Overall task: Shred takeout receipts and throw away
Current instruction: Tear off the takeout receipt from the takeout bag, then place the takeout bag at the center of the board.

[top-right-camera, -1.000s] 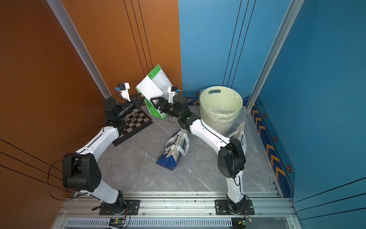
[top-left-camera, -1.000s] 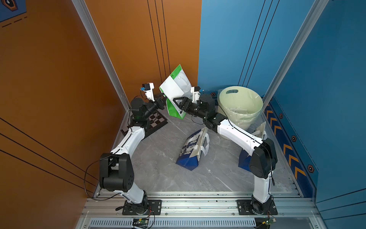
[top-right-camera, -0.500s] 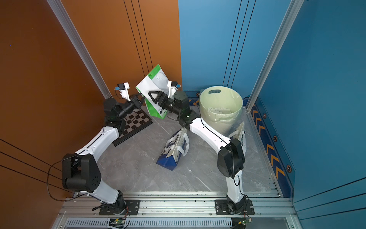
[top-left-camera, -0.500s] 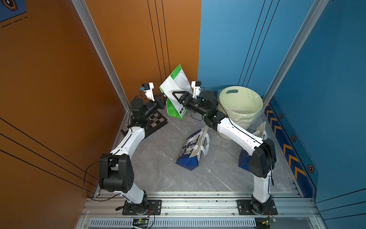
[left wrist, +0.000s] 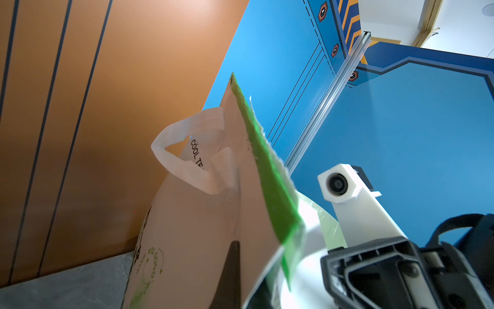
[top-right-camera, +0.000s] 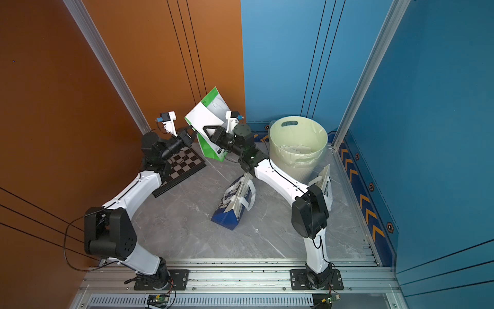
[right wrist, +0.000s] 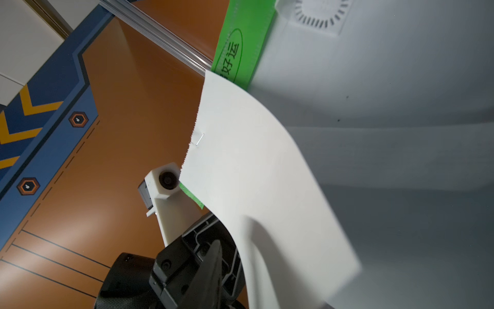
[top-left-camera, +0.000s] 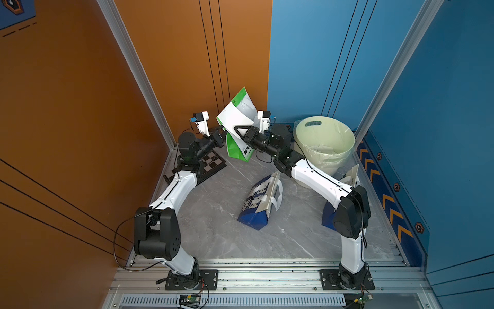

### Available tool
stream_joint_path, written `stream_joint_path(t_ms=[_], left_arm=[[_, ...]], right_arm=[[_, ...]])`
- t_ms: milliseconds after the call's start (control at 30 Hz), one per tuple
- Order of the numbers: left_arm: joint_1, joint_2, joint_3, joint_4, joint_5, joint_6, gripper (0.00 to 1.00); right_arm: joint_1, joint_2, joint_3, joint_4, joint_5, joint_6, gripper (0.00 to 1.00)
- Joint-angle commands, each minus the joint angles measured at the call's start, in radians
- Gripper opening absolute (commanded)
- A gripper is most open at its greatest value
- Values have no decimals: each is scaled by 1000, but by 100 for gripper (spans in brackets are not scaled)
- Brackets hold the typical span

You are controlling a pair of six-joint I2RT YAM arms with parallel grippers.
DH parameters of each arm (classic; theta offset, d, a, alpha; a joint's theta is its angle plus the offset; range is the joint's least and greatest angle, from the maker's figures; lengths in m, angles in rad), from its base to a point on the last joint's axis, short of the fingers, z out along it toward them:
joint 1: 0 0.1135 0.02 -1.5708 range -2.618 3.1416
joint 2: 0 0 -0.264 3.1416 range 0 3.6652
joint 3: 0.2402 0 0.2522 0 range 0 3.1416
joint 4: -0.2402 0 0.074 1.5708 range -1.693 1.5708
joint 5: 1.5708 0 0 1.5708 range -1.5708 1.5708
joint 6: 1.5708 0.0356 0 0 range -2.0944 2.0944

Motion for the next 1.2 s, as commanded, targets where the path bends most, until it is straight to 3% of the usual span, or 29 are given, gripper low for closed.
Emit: stream_joint_path(t_ms=[0,67,367,733,1067,1167], left_arm=[[9,-22,-35,51,-34,93,0],[12,-13,-59,50,-41,154,0],[14,66,-136,51,-52,283,0],[11,150,-151,51,-25,292,0],[-8,153,-198,50,-28,339,0],[-8,144,-239,51,-47,353,5]], right_arm=[[-4,-54,-36,12,9,-41,7],[-5,-72,-41,3,5,-58,0],[3,-124,-30,-69,-62,-146,0],[18,-195,21,-239,-113,-280,0],[-28,-310,-113,-289,-85,-335,0],[-40,-333,-136,-307,-77,-347,0]])
